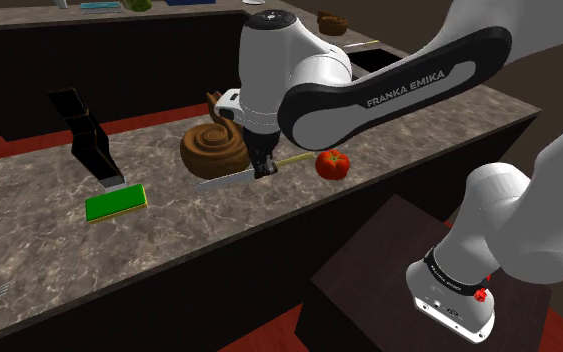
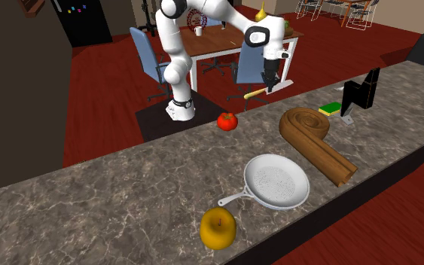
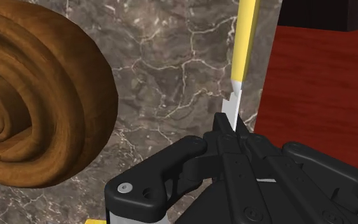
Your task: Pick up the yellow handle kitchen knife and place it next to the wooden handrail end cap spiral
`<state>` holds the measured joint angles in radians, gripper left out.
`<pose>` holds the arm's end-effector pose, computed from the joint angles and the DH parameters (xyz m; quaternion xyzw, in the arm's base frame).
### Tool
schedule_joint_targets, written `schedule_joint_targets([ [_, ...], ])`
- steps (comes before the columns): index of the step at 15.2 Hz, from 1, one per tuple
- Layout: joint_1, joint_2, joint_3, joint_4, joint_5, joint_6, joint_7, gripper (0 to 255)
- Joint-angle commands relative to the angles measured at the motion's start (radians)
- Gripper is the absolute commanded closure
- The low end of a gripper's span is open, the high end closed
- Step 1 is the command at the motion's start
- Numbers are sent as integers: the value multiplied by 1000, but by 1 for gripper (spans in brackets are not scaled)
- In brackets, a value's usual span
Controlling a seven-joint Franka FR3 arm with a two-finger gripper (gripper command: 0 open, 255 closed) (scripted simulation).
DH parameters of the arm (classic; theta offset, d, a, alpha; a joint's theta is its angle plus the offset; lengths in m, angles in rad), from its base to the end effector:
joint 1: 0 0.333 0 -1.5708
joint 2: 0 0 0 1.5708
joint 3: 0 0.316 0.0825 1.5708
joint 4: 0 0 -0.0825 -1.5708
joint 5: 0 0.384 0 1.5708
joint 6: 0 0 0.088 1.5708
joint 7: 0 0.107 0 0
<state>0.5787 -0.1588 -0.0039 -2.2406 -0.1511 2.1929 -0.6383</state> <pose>0.4279 0.2707 0.4460 0.7949 0.6008 0.0533 0.0651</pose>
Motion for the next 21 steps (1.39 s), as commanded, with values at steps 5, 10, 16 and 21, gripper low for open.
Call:
schedule_joint_targets([
  [5, -2, 33, 0, -47, -10, 81, 14, 255],
  [10, -4, 67, -1, -82, -19, 149, 26, 255],
  [16, -6, 115, -2, -117, -34, 230, 43, 255],
  [21, -8, 145, -2, -132, -43, 274, 54, 255],
])
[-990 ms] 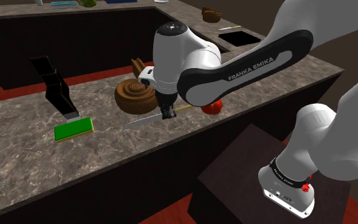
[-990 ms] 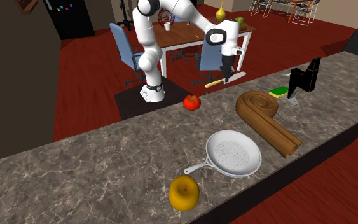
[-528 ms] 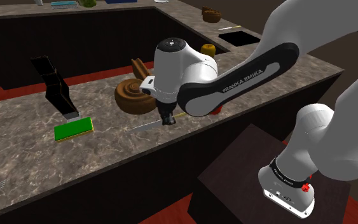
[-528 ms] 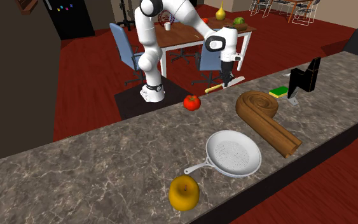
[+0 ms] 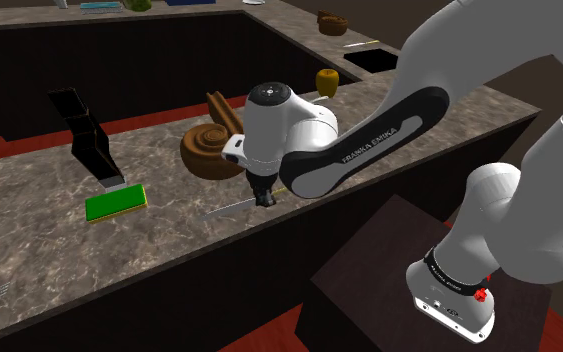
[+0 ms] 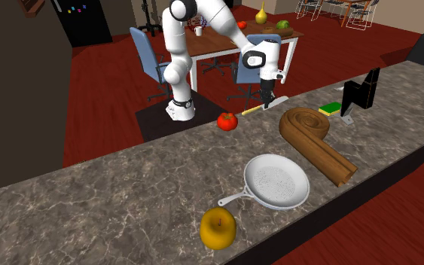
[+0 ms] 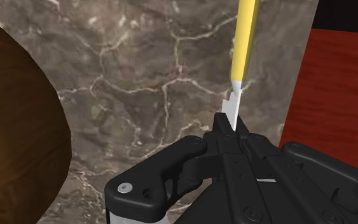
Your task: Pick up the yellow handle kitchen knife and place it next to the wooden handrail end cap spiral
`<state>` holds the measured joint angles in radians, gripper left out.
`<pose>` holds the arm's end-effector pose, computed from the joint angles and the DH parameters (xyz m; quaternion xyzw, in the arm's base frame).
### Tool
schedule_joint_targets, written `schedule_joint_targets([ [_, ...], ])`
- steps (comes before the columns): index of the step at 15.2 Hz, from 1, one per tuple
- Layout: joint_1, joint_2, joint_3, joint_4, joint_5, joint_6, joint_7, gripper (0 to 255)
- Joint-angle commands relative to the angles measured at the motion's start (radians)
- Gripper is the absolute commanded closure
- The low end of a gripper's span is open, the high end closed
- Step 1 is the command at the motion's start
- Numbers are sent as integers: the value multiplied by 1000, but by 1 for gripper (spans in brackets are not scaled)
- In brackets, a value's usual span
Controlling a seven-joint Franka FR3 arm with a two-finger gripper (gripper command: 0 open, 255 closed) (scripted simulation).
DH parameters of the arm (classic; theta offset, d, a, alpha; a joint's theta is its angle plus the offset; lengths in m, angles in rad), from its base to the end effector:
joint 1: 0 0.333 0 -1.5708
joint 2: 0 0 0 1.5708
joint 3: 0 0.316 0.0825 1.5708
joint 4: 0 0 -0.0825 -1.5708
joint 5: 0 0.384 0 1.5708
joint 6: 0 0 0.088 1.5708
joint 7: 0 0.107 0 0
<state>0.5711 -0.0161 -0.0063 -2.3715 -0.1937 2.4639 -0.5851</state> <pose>0.4277 0.2713 0.3405 0.7949 0.6008 0.0533 0.0651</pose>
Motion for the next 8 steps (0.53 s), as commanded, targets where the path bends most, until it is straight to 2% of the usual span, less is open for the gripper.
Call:
schedule_joint_targets([
  [1, 0, 2, 0, -1, -1, 3, 1, 255],
  [6, 0, 2, 0, -1, -1, 3, 1, 255],
  [7, 0, 2, 0, -1, -1, 3, 1, 0],
  [8, 0, 2, 0, -1, -1, 3, 1, 0],
])
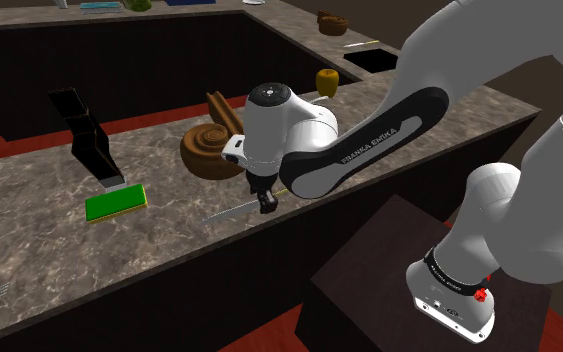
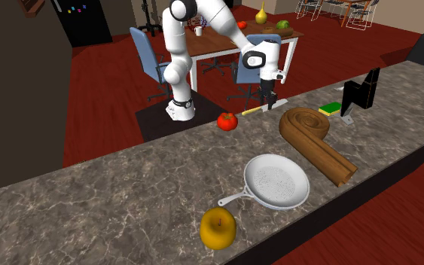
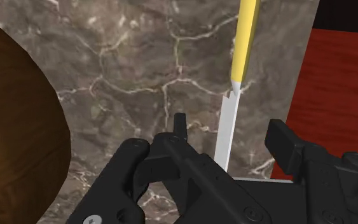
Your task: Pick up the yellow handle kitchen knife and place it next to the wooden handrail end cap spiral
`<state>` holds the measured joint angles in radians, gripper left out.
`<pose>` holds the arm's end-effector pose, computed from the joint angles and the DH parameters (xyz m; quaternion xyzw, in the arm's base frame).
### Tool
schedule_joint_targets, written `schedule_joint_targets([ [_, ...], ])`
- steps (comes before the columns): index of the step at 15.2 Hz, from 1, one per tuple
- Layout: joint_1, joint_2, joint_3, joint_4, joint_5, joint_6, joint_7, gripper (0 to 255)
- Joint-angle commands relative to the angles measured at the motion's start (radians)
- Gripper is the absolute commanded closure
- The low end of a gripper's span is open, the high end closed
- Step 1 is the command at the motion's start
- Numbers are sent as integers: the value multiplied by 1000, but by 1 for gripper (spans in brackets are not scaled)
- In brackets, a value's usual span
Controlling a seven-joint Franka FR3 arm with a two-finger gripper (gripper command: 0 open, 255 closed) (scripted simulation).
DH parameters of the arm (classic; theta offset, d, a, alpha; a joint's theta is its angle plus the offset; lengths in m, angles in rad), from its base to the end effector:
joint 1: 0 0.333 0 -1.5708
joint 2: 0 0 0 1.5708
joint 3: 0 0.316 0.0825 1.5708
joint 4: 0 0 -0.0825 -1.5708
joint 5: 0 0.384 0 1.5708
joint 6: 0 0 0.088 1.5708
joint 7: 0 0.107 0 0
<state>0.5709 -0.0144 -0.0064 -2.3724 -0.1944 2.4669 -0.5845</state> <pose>0.4277 0.2713 0.3395 0.7949 0.6008 0.0535 0.0651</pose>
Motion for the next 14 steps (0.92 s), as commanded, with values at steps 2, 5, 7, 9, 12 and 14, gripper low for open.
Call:
schedule_joint_targets([
  [2, 0, 0, 0, 0, 0, 0, 0, 0],
  [5, 2, -27, 2, 6, 7, -33, -4, 0],
  [7, 8, -76, 7, 23, 19, -100, -12, 0],
  [9, 10, -94, 8, 32, 23, -126, -15, 0],
  [12, 10, -94, 8, 32, 23, -126, -15, 0],
  [14, 10, -94, 8, 32, 23, -126, -15, 0],
])
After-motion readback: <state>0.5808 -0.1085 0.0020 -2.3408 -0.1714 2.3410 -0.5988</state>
